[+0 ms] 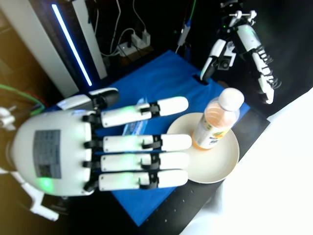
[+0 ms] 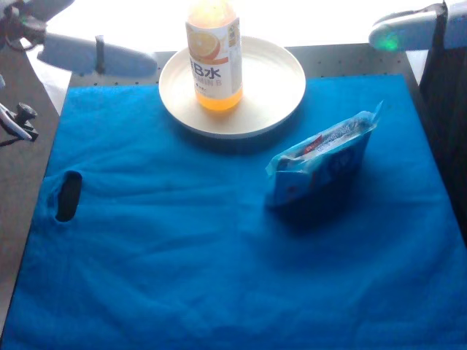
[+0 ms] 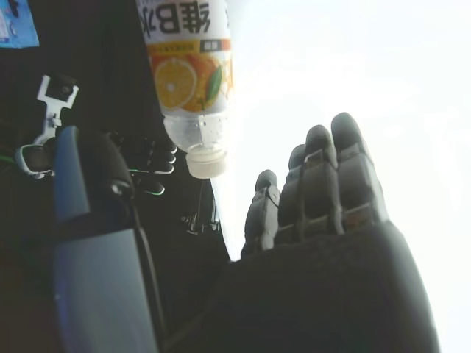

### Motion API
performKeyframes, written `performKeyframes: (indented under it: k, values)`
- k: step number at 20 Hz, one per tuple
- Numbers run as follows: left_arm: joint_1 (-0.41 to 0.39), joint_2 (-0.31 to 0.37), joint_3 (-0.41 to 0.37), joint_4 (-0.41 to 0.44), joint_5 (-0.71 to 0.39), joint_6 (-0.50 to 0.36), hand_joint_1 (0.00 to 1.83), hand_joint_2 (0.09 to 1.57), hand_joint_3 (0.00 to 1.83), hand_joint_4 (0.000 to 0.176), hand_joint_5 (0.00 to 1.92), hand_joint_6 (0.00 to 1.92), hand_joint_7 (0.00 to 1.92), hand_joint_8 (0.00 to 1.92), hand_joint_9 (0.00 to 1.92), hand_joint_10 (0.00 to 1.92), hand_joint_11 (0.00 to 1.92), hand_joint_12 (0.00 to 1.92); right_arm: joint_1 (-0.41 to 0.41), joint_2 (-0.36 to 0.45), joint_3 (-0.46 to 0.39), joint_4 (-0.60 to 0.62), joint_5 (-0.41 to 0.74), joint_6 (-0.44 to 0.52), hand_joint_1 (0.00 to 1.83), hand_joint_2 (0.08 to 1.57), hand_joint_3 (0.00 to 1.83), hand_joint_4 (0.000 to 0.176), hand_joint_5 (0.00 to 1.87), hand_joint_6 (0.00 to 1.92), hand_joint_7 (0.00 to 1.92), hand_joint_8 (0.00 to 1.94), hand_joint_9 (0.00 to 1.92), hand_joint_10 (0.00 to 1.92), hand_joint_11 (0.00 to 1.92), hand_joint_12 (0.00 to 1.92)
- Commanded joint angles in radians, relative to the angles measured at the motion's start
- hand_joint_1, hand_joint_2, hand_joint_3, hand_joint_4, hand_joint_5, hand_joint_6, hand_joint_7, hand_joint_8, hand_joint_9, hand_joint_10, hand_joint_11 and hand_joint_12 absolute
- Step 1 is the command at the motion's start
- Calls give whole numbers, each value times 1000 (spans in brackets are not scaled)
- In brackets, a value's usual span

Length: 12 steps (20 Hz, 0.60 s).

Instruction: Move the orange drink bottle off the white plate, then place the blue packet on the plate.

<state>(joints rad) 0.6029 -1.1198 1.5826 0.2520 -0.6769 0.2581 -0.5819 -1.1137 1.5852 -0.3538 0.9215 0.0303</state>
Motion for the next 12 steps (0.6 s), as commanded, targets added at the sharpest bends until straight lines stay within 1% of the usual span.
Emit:
performKeyframes:
  k: [1, 2, 3, 4, 5, 6, 7, 8, 9, 10, 11, 12]
  values:
    - [-15, -3, 7, -34, -106, -9, 560, 738, 18, 127, 0, 0, 25, 2, 0, 0, 0, 0, 13, -1, 3, 54, 102, 11, 662, 811, 4, 82, 162, 1, 334, 4, 193, 11, 0, 574]
    - [-16, -5, 10, -34, -105, -10, 547, 733, 13, 122, 0, 0, 32, 4, 0, 0, 0, 0, 13, -1, 3, 54, 102, 11, 653, 814, 2, 79, 156, 1, 332, 1, 185, 4, 0, 537]
    - [-20, -10, 16, -34, -99, -13, 535, 732, 10, 126, 0, 0, 33, 4, 0, 0, 0, 0, 13, -1, 3, 54, 102, 11, 641, 816, 1, 69, 150, 1, 334, 1, 193, 4, 0, 575]
    - [-24, -19, 24, -34, -88, -15, 564, 738, 11, 136, 0, 0, 22, 0, 0, 0, 0, 0, 13, -1, 3, 54, 102, 11, 613, 808, 0, 63, 147, 1, 334, 0, 197, 3, 0, 651]
    - [-25, -36, 45, -28, -75, -42, 585, 746, 12, 139, 0, 0, 14, 0, 0, 0, 0, 0, 13, -1, 3, 50, 102, 11, 610, 812, 0, 69, 161, 3, 346, 3, 215, 7, 0, 701]
    - [-25, -65, 81, -13, -70, -92, 602, 742, 8, 139, 0, 0, 16, 1, 0, 0, 0, 0, 13, -1, 3, 49, 102, 11, 621, 811, 0, 94, 189, 5, 358, 3, 208, 2, 0, 654]
    - [-25, -100, 126, 4, -69, -155, 591, 753, 11, 119, 0, 0, 29, 6, 0, 0, 0, 0, 13, -1, 2, 49, 102, 11, 618, 806, 0, 115, 212, 5, 355, 1, 190, 3, 0, 614]
    - [-25, -126, 160, 12, -62, -195, 582, 746, 6, 123, 0, 0, 33, 7, 0, 0, 0, 0, 13, -1, 2, 47, 102, 11, 628, 803, 0, 122, 229, 3, 357, 0, 173, 6, 0, 521]
    - [-28, -154, 192, 18, -45, -216, 552, 745, 5, 129, 0, 0, 36, 7, 0, 0, 0, 0, 13, -1, 1, 46, 102, 11, 626, 809, 1, 114, 251, 3, 352, 1, 181, 7, 0, 572]
    - [-40, -171, 211, 30, -22, -221, 502, 734, 0, 132, 0, 0, 29, 3, 0, 0, 0, 0, 13, -1, 1, 45, 102, 11, 617, 805, 0, 128, 268, 7, 361, 4, 186, 8, 0, 577]
    - [-57, -188, 225, 49, 8, -221, 511, 693, 0, 148, 0, 0, 24, 0, 0, 0, 0, 0, 13, -1, 0, 44, 102, 11, 605, 797, 0, 123, 285, 5, 369, 3, 202, 9, 0, 603]
    - [-62, -193, 229, 54, 15, -221, 511, 693, 0, 148, 0, 0, 24, 0, 0, 0, 0, 0, 13, -1, 0, 43, 102, 11, 605, 797, 0, 123, 285, 5, 369, 3, 202, 9, 0, 603]
